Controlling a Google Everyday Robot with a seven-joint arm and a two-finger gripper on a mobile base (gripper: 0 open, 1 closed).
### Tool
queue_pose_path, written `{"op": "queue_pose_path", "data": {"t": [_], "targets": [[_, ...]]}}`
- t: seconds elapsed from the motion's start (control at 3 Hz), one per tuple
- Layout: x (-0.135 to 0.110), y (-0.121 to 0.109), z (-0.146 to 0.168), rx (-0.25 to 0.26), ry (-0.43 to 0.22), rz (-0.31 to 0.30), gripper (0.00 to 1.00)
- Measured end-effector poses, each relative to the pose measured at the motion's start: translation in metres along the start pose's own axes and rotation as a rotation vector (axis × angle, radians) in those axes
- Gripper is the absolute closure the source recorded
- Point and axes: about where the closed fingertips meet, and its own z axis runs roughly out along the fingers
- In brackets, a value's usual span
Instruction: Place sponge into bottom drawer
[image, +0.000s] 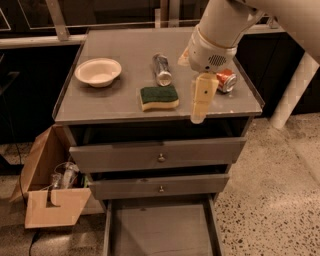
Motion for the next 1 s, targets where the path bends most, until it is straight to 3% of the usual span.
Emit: {"op": "queue_pose_path", "data": {"t": [0.33,1.0], "targets": [[-0.0224,-0.0354,0.0168,0.004,-0.05,-0.057,0.0],[-0.0254,-0.0393,0.0217,-0.005,-0.055,-0.069,0.0]]}}
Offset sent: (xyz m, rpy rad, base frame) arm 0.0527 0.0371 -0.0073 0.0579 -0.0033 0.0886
